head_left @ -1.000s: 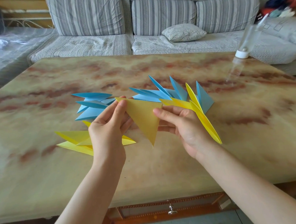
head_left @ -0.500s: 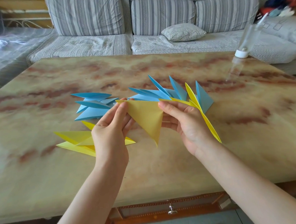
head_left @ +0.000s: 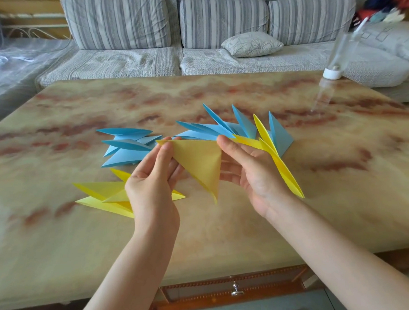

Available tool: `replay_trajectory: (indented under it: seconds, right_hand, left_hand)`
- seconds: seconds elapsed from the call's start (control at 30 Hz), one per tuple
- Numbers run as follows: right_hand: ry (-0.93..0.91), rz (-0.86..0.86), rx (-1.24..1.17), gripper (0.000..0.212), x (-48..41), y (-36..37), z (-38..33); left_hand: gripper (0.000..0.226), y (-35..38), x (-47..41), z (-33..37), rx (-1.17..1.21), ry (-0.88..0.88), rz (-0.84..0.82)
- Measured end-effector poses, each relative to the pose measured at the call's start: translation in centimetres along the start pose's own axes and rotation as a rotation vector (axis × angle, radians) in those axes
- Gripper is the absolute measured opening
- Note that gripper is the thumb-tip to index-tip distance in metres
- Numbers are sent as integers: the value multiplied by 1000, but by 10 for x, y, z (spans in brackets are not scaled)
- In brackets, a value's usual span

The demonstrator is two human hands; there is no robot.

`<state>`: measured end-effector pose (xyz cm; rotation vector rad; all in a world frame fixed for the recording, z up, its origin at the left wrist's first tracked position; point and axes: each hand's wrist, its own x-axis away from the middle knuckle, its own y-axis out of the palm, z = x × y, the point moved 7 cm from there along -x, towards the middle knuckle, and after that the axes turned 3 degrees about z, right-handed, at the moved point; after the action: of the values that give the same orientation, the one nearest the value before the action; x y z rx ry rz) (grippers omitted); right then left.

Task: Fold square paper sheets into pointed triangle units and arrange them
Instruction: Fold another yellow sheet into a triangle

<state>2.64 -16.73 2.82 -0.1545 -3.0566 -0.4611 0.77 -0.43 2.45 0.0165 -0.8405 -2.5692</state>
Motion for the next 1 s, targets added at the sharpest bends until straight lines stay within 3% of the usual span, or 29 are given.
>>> replay_trajectory:
  seconds: [0.07,0.43,0.63,0.73,0.9,1.0]
  right_hand:
    - [12,-17,32,25,0,0,1]
    - [8,0,64,7,0,0,-1]
    - [-91,64,151,11,-5,-8,-8]
    - [-125,50,214,0,-8,-13,-13]
    - [-159,-70,382,10,-7,-9,-18]
    - [-181,-159,491,7,-2,-1,-17]
  left_hand:
    - [21,0,0,1,9,7,1]
    - [15,0,3,6,49,34,-6]
    - [16,1,-6,3,-29,-60,-73]
    - [11,5,-11,10,-212,-59,-179]
    - [12,16,-10,38,-921,461,-289]
    - [12,29,-3,34,-1102,578,-473]
